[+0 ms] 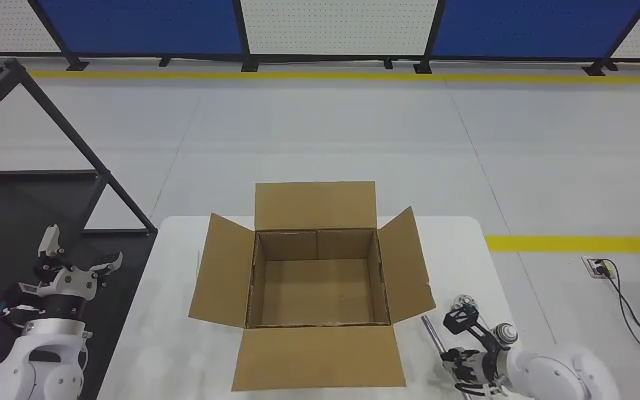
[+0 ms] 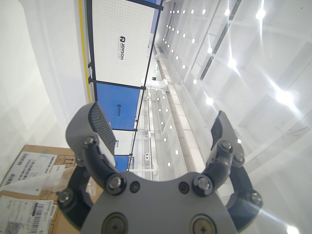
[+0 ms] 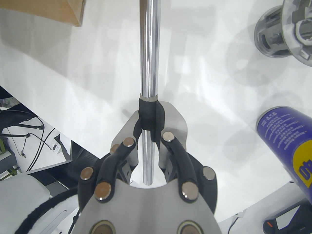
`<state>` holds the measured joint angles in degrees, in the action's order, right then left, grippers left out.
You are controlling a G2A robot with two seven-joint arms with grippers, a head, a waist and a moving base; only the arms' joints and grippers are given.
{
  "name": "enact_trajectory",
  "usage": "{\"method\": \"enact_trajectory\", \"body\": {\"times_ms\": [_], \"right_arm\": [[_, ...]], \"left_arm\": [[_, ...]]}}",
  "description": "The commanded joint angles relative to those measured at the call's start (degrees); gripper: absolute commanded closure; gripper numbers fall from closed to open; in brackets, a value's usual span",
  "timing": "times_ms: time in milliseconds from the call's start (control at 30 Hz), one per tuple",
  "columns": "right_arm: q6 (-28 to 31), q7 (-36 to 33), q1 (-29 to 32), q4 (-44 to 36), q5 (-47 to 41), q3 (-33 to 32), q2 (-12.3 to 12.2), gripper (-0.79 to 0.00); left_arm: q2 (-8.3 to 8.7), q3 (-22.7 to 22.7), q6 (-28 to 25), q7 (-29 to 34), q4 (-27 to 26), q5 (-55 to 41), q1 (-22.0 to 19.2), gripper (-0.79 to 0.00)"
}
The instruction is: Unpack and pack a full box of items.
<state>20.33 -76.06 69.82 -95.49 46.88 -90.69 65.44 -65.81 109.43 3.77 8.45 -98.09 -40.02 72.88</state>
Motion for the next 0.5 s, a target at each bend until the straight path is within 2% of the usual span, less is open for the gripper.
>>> {"method": "enact_trajectory", "body": {"times_ms": [0, 200, 400, 467], "right_arm": [[-0.6, 0.1, -0.4, 0.6, 0.7, 0.4, -0.1, 0.0], [-2.6, 0.3, -1.2, 1.3, 3.2, 1.9, -0.5, 0.0], [-3.7, 0.4, -1.8, 2.0, 4.0, 3.3, -0.9, -0.172], [-3.9, 0.5, -2.0, 2.4, 3.9, 3.7, -1.0, -0.2]], "left_arm": [[0.0, 0.0, 0.0, 0.0, 0.0, 0.0, 0.0, -0.785], [0.0, 0.0, 0.0, 0.0, 0.0, 0.0, 0.0, -0.785], [0.0, 0.0, 0.0, 0.0, 0.0, 0.0, 0.0, -0.785], [0.0, 0.0, 0.0, 0.0, 0.0, 0.0, 0.0, -0.785]]}}
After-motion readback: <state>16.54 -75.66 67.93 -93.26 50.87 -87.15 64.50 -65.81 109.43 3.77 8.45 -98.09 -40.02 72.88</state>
